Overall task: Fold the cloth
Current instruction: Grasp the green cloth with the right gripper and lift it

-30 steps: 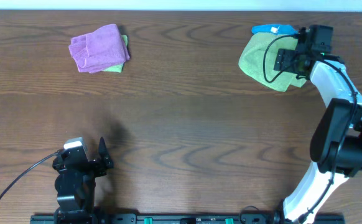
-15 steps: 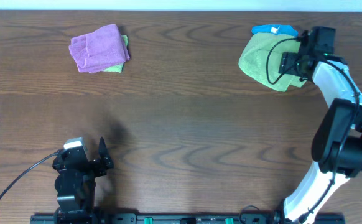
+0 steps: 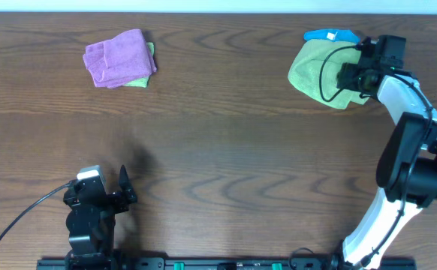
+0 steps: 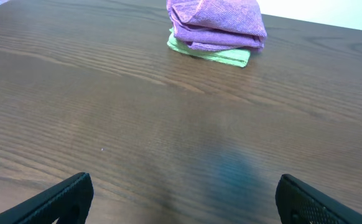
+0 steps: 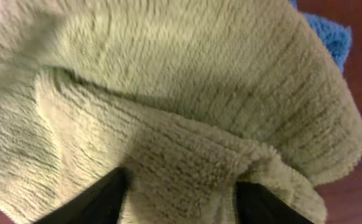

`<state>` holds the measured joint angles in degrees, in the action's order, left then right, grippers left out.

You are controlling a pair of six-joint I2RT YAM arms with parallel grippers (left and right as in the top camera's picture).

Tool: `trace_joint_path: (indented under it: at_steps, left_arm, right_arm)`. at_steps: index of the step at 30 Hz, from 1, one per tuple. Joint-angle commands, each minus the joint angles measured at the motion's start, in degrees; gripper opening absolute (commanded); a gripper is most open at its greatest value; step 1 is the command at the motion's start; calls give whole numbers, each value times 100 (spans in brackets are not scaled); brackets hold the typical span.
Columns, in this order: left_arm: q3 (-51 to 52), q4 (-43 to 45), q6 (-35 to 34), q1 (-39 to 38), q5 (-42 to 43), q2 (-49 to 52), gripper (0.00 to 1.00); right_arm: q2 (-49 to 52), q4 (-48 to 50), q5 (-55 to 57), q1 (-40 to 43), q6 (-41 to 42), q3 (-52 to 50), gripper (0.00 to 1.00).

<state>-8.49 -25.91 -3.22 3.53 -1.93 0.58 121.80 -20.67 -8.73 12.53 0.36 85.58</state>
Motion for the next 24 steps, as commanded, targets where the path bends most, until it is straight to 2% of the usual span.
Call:
trace_joint_path:
  at_steps: [1,6,11,14,19,24]
  left_arm:
    - [105,-24,-63,-17,-61,-33,95]
    - [105,-24,-63,-17,-59,-33,95]
    - [105,-24,-63,-17,-61,-33,95]
    - [105,-24,-63,-17,-61,-33,95]
    - [105,-24,-63,-17,-61,-33,95]
    - [105,-24,-63,-17,-61,-33,95]
  right_arm:
    - [52,103,-188,-24,2,129,40]
    - [111,164,-289,-52,81,129,2]
    - [109,125,-826,-118,138,358,2]
    - [79,-350,-1154,-232,173,844,2]
    - [-225,-1443,-811,-645,-155,1755,2]
    - [-1023,-1971,-649,-1207,-282,1812,2]
